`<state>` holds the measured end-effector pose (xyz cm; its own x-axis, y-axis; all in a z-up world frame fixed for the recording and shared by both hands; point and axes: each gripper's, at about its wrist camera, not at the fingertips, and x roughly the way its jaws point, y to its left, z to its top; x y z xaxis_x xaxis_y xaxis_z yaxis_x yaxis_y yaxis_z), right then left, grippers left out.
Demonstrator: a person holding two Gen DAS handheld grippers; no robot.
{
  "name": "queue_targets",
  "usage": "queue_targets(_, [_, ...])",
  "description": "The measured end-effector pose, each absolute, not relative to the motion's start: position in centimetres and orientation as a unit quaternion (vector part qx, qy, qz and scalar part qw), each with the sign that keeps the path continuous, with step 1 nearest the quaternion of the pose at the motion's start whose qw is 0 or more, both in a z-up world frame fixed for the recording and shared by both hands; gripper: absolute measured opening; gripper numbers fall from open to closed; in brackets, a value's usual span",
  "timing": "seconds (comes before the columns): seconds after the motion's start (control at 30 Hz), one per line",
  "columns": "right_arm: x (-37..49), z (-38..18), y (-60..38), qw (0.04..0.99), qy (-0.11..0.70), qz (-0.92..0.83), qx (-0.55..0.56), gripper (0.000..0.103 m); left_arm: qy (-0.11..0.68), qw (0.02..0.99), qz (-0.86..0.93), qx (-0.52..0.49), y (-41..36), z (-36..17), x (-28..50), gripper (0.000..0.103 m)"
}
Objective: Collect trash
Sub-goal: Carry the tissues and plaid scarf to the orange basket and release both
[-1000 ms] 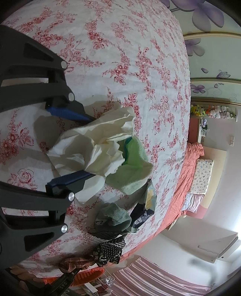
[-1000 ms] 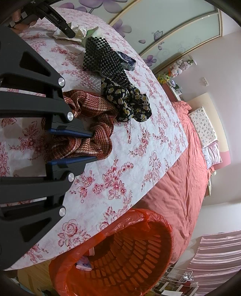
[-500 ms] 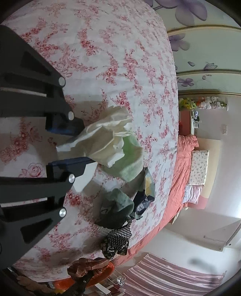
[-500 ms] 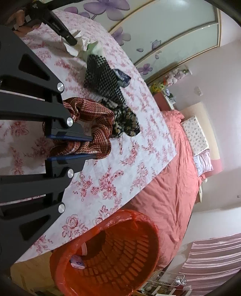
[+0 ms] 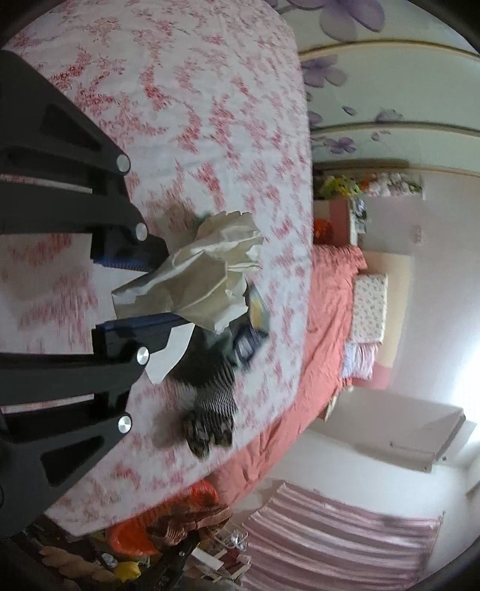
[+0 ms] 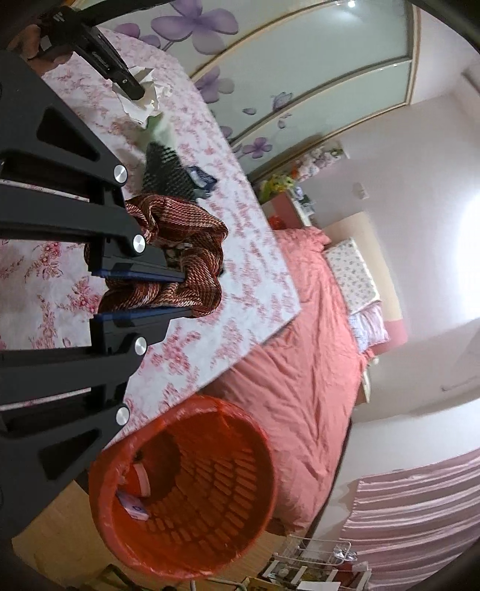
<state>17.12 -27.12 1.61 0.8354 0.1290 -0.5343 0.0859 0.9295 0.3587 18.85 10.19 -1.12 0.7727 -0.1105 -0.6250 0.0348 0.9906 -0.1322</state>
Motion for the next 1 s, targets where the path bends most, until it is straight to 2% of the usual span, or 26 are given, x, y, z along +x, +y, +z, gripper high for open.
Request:
queue_targets(0.3, [14.8,3.6,-31.2,0.955,0.218,-0.064,0.189,0.013,0.302,0.943,-0.130,-0.043,2.1,2.3,18.4,0.021])
queue_targets(0.5, [14.4,3.2,-35.6,0.951,0.196,-0.123,0.203,0.013,0.296,0.932,-0.209,-0.018,-5.9,3.2,19.3,0.021])
queue_targets(0.77, [15.2,1.0,-41.2,0.934,0.200,-0.176,0.238,0.013,0.312,0.902,-0.297,0.022,-17.0,1.5,21.2,0.022])
queue_targets(1.0, [15.9,-0.6,-44.6,0.921,0.209,-0.197,0.263,0.014,0.342,0.879,-0.331,0.040,-22.8,-1.4,23.4,0.023])
